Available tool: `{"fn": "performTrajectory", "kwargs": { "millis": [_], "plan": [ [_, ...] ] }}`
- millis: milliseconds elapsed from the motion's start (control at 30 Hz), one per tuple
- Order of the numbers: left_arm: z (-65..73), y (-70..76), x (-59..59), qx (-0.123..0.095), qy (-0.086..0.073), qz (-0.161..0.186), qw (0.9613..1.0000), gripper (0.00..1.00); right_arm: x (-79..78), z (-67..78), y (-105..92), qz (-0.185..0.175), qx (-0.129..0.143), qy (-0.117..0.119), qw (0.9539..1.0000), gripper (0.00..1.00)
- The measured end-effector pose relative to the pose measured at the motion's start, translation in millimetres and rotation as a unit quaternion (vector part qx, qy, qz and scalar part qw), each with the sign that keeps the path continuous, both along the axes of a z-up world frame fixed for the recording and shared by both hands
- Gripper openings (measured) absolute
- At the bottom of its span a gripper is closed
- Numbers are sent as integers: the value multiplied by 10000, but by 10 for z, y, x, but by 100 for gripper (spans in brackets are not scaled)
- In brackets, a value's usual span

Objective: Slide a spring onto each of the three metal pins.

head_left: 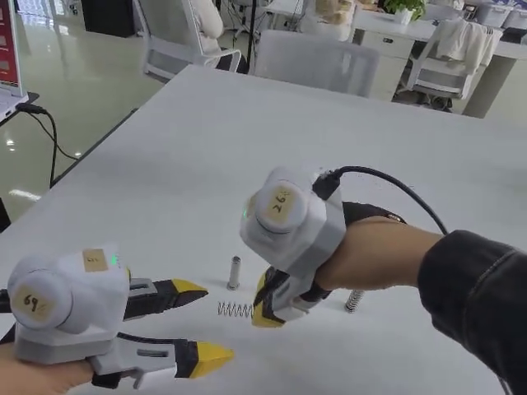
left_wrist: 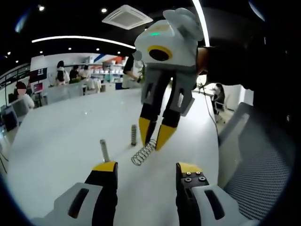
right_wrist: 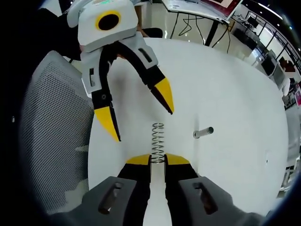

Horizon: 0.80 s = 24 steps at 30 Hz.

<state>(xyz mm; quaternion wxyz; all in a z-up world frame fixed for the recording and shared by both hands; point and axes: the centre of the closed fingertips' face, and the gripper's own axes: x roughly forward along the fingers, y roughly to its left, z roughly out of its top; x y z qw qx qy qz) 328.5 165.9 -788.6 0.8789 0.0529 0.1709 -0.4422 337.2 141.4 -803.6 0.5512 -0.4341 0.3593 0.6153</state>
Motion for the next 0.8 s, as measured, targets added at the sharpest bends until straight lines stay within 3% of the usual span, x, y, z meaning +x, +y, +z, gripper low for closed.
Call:
{"fn": "performTrajectory", "kwargs": {
  "millis": [367, 800],
  "plan": [
    [53, -186, -88, 96, -120, -455, 9988, 29, -125, 65, -143, 211, -137, 77, 9997, 8],
    [81, -272, -160, 151, -241, -711, 9971, 17, -252, 89, -210, 417, -236, 141, 9988, 8]
  ]
}}
